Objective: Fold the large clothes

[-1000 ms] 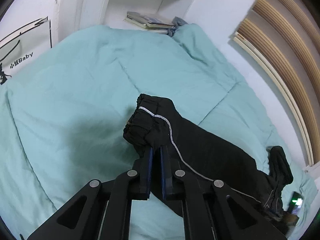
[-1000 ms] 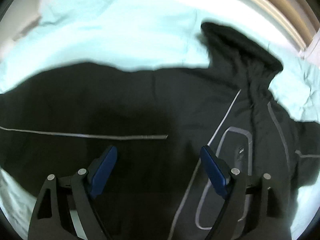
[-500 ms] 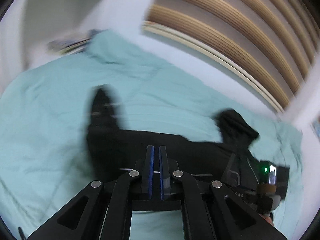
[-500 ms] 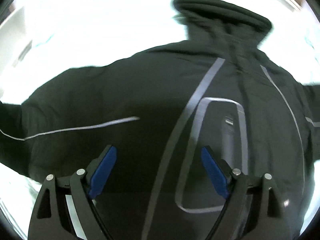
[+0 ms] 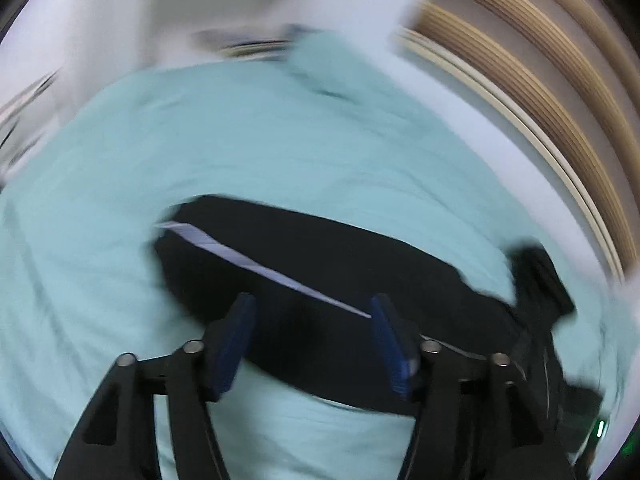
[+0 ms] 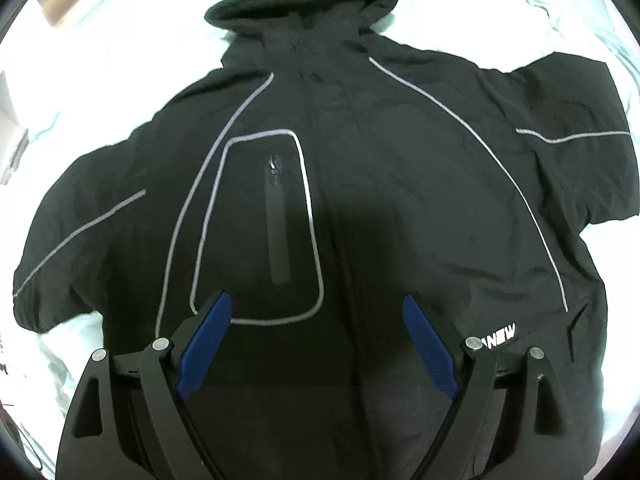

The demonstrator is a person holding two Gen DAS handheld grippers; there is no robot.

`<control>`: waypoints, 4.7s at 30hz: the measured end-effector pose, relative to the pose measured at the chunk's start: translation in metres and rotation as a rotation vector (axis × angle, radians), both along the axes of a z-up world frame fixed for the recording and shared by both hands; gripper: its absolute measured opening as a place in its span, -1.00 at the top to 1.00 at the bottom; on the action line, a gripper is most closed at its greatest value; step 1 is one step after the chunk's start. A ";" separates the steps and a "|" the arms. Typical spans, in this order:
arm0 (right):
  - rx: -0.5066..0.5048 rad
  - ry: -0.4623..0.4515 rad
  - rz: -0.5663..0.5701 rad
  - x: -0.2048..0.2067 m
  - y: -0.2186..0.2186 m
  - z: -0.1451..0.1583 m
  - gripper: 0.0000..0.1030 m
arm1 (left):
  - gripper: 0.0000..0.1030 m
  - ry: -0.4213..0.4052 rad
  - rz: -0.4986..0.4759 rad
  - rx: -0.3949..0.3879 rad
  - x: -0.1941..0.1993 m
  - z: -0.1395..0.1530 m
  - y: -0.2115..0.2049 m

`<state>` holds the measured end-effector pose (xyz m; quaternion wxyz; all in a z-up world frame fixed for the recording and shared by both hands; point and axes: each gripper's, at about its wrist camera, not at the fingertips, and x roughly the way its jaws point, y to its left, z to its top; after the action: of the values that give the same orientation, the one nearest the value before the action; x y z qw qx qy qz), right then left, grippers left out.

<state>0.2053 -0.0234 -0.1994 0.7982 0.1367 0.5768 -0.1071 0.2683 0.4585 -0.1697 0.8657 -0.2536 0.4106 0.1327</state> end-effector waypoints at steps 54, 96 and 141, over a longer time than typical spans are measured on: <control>-0.070 -0.012 -0.147 -0.037 -0.074 0.002 -0.73 | 0.71 0.129 -0.974 -0.135 0.087 -0.106 -0.383; -0.198 -0.330 -0.023 0.038 -0.101 0.088 0.31 | -0.27 0.004 -0.821 -0.162 0.092 -0.033 -0.264; 0.004 0.000 0.022 0.065 -0.096 -0.069 -0.30 | -0.32 0.197 -0.952 0.228 0.051 -0.098 -0.357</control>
<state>0.2702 -0.1193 -0.2686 0.7991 0.1317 0.5785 -0.0971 0.3195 0.1017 -0.2682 0.8095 0.0720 0.5435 -0.2100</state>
